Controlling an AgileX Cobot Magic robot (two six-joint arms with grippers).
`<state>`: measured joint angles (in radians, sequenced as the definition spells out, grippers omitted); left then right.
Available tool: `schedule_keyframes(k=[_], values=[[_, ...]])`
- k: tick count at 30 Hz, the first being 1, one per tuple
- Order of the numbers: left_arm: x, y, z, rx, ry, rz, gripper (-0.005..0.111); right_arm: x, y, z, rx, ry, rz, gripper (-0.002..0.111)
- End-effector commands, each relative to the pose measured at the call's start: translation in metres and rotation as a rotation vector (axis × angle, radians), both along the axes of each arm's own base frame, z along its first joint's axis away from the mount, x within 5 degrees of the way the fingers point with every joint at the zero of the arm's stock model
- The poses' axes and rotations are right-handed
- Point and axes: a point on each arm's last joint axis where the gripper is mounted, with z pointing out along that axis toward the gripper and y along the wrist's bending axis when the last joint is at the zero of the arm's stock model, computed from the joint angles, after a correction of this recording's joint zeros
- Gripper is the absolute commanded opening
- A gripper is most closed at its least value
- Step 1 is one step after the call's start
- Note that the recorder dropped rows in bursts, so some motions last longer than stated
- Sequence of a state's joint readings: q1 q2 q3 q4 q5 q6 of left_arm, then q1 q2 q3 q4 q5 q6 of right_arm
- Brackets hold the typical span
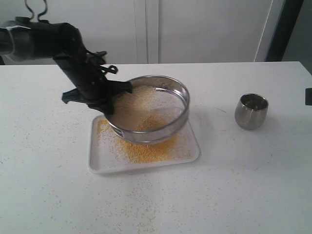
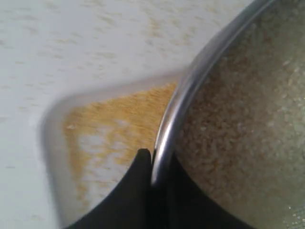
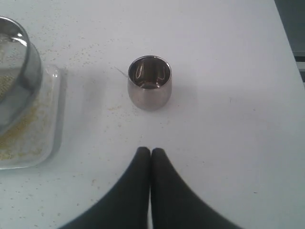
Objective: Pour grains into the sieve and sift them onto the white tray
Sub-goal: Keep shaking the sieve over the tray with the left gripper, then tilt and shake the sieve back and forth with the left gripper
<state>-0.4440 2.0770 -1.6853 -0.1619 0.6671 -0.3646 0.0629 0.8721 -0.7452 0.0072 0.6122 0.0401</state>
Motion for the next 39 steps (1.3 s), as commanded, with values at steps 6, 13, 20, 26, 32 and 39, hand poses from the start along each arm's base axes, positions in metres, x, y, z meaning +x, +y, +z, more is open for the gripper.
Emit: schedule_keyframes(k=[6,13,20,26,32,39], values=[[-0.013,-0.012,0.007,0.069,-0.002,-0.05,0.0,0.0,-0.001,-0.001,0.002,-0.006,-0.004,0.0],[-0.004,0.037,0.024,0.21,0.02,0.2,0.0,0.0,-0.001,-0.001,0.002,-0.006,-0.004,0.0],[-0.014,-0.011,0.018,0.068,-0.048,-0.058,0.0,-0.001,-0.001,-0.001,0.002,-0.004,-0.004,0.0],[-0.002,0.029,0.019,0.054,0.048,0.15,0.0,-0.001,-0.001,-0.001,0.002,-0.004,-0.004,0.0],[-0.018,-0.008,0.009,0.1,-0.001,-0.097,0.0,-0.001,-0.001,-0.001,0.002,-0.004,-0.004,0.0],[0.001,0.024,0.014,-0.054,0.027,0.114,0.0,0.0,-0.001,0.0,0.002,-0.006,-0.004,0.0]])
